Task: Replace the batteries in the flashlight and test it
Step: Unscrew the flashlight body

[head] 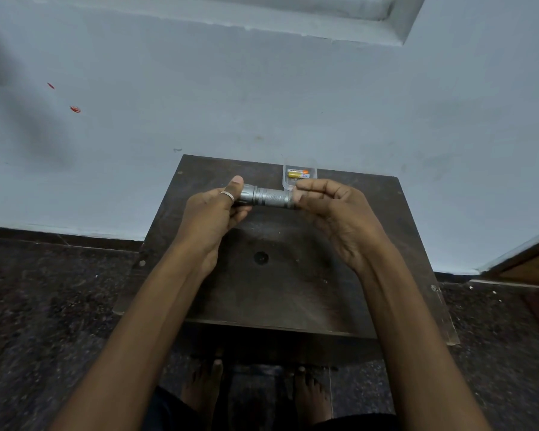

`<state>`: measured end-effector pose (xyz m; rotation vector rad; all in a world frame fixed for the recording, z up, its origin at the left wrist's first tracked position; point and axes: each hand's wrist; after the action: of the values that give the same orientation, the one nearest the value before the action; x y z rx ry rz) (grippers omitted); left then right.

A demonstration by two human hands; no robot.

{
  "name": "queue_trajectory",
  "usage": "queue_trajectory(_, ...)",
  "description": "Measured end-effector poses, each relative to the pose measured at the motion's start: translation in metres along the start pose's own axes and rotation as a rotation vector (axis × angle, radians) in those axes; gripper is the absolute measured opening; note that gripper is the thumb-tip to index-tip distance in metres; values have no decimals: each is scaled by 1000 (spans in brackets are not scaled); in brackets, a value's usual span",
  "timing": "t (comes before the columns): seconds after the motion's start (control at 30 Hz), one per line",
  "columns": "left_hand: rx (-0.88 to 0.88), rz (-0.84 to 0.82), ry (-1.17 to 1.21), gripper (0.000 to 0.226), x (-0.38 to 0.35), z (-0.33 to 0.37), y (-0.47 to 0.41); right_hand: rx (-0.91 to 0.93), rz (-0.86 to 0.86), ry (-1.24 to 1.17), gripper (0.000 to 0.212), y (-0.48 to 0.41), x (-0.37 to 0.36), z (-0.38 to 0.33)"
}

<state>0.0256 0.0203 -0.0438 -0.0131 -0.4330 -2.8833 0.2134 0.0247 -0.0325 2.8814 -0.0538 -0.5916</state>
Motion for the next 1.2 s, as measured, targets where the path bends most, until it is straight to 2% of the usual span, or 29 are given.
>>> queue_trajectory(0.03,4,-1,0,22,0,0,0,-26,12,20,3,0,-1,0)
queue_trajectory(0.1,8,-2,2,22,0,0,-1,-80,49,92,23,0,-2,1)
queue_trajectory(0.17,7,-1,6,22,0,0,0,-94,58,138,31,0,-3,3)
queue_trajectory(0.27,6,0,21,22,0,1,0,-62,45,118,25,-1,-2,4)
queue_trajectory(0.4,10,15,28,21,1,2,1,-45,-25,14,5,0,-1,2)
queue_trajectory(0.5,10,15,25,21,3,2,1,-26,-49,59,25,-1,2,0)
queue_trajectory(0.53,9,15,23,21,3,2,1,-21,-50,60,24,-2,2,0)
queue_trajectory(0.63,8,11,16,20,3,2,1,-51,-26,43,6,-4,0,4)
queue_trajectory(0.73,-2,5,17,21,1,2,1,-89,11,142,29,-4,-3,7)
queue_trajectory(0.8,-5,7,14,21,1,1,0,-88,22,172,32,-3,-6,7)
queue_trajectory(0.9,-4,13,15,21,2,1,0,-50,9,158,23,-4,-7,9)
queue_trajectory(0.97,-2,15,15,21,3,1,0,-25,-30,108,10,-3,-6,8)
queue_trajectory(1.1,7,14,9,21,6,0,-1,21,-71,165,27,-2,-3,3)
queue_trajectory(1.2,8,14,19,21,5,2,1,-26,-58,118,9,-2,-5,4)
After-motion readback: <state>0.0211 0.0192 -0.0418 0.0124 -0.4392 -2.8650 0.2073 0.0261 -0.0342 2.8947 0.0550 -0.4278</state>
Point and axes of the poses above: each hand's wrist, its own y-axis away from the middle knuckle, its own x-axis out of the back of the hand, z = x × y, and after that the axes turned 15 degrees about -y, right-handed
